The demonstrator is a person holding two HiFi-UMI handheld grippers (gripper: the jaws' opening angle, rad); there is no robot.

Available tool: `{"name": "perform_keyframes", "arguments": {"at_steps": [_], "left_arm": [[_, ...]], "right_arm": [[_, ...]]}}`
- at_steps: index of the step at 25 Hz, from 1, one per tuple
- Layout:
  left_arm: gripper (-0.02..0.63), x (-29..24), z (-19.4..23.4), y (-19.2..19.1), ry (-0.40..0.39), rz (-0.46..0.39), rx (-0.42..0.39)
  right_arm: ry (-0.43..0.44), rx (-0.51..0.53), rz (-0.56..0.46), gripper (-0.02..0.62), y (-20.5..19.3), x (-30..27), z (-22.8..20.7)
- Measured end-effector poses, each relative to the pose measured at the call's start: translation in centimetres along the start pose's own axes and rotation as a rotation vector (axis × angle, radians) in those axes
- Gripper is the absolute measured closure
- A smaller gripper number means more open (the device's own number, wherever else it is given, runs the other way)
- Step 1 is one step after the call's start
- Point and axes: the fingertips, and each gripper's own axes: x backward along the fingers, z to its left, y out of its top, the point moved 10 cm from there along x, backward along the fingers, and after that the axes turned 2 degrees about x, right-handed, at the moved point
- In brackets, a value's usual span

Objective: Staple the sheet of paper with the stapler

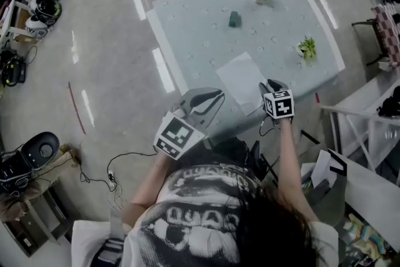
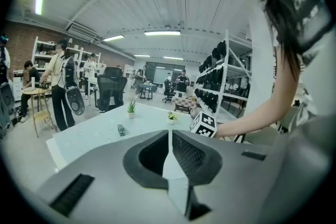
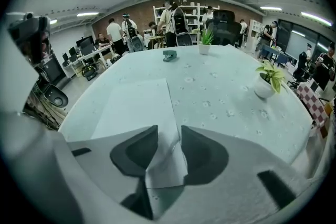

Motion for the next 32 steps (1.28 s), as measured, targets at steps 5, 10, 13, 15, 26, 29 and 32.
{"name": "perform_keyframes", "arguments": {"at_steps": [5,10,13,15,26,29,32], "left_arm": [[0.586,0.3,-0.5,-0.5,0.078,-0.007,0.018],[0.586,0.5,-1.0,-0.6,0.122,-0.013,0.026],[0.586,0.4,-1.1,-0.6,0.140,-0.013,0.026],[0.586,0.4,-1.1,-0.5,0.150,-0.015,0.025],[0.586,2.1,-0.8,-0.7,0.218,0.029,0.039],[0.586,2.7,-0.1,-0.7,0.235,0.031,0.043],[0.586,3.0,0.8,-0.9,0.233,0.041,0.048]], "right_arm": [[0.003,0.028,-0.017,0.475,-0.1,-0.1,0.2],[0.011,0.071,-0.034,0.557,-0.2,-0.1,0.9],[0.033,0.029,-0.048,0.572,-0.2,-0.1,1.0],[0.043,-0.015,-0.069,0.583,-0.3,0.1,0.9],[0.032,-0.312,-0.230,0.588,2.0,0.1,0.3],[0.008,-0.377,-0.278,0.588,3.4,-0.5,0.2],[-0.010,-0.400,-0.335,0.589,4.7,-0.7,0.2]]}}
